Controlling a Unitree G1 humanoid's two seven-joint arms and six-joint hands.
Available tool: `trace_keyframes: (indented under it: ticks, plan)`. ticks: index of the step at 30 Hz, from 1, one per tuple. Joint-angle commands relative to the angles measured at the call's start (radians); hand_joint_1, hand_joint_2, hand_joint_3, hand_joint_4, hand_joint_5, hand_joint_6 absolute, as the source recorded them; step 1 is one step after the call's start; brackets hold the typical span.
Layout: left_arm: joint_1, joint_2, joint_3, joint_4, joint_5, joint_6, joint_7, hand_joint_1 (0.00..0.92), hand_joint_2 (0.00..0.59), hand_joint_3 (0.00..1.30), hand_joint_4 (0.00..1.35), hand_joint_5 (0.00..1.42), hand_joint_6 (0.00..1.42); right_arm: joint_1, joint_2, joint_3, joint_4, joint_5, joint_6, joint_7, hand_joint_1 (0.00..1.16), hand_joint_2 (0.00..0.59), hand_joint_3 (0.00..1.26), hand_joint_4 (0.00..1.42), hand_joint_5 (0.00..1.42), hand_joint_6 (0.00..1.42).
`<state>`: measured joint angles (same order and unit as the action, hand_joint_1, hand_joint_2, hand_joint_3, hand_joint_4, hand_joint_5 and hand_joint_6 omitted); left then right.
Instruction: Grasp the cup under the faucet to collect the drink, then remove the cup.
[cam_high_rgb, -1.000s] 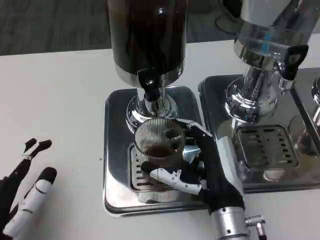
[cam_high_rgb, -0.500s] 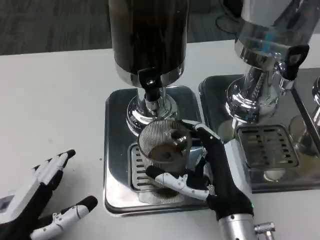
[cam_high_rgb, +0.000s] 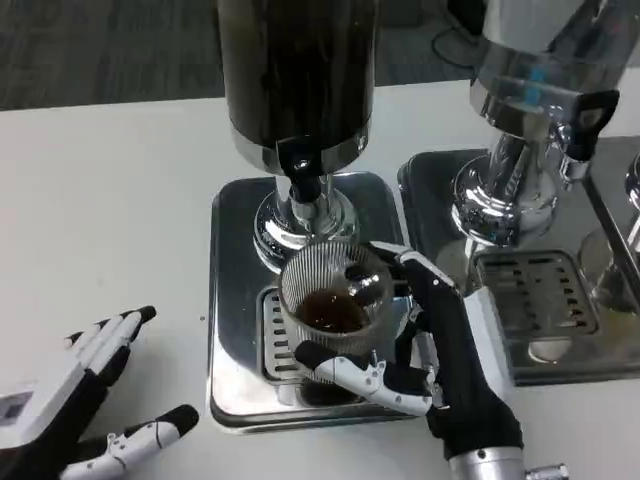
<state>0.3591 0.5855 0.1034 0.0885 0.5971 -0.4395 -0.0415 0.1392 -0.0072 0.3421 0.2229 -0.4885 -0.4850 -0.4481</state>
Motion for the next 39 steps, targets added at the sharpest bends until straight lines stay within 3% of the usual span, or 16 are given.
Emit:
trace_keyframes:
  ticks: [1, 10, 18, 24, 30, 39]
  plan:
    - [0.020, 0.031, 0.001, -0.015, -0.003, 0.009, 0.002, 0.000, 0.099, 0.00, 0.00, 0.00, 0.00, 0.047, 0.004, 0.007, -0.098, 0.023, -0.037, 0.027, 1.10, 0.075, 0.49, 0.59, 0.82, 1.25]
    - [0.130, 0.052, 0.027, -0.144, 0.005, 0.041, -0.007, 0.000, 0.081, 0.00, 0.00, 0.00, 0.00, 0.198, -0.029, 0.018, -0.315, 0.024, -0.020, 0.126, 1.09, 0.077, 0.49, 0.60, 0.82, 1.25]
    - [0.209, 0.043, 0.039, -0.236, 0.044, 0.068, 0.011, 0.000, 0.069, 0.00, 0.00, 0.00, 0.00, 0.259, -0.044, 0.026, -0.389, 0.032, -0.021, 0.193, 1.09, 0.082, 0.50, 0.60, 0.82, 1.25]
    - [0.276, -0.017, 0.046, -0.283, 0.099, 0.054, 0.120, 0.000, 0.057, 0.00, 0.00, 0.00, 0.00, 0.310, -0.081, 0.012, -0.429, 0.042, -0.038, 0.221, 1.08, 0.082, 0.50, 0.60, 0.82, 1.25]
    - [0.314, -0.085, 0.031, -0.297, 0.176, 0.071, 0.233, 0.000, 0.051, 0.00, 0.00, 0.00, 0.00, 0.292, -0.099, 0.000, -0.411, 0.081, -0.055, 0.253, 1.08, 0.082, 0.50, 0.60, 0.83, 1.25]
    - [0.344, -0.123, 0.015, -0.315, 0.225, 0.074, 0.303, 0.000, 0.056, 0.00, 0.00, 0.00, 0.00, 0.297, -0.113, -0.017, -0.410, 0.109, -0.064, 0.273, 1.04, 0.111, 0.50, 0.60, 0.85, 1.28]
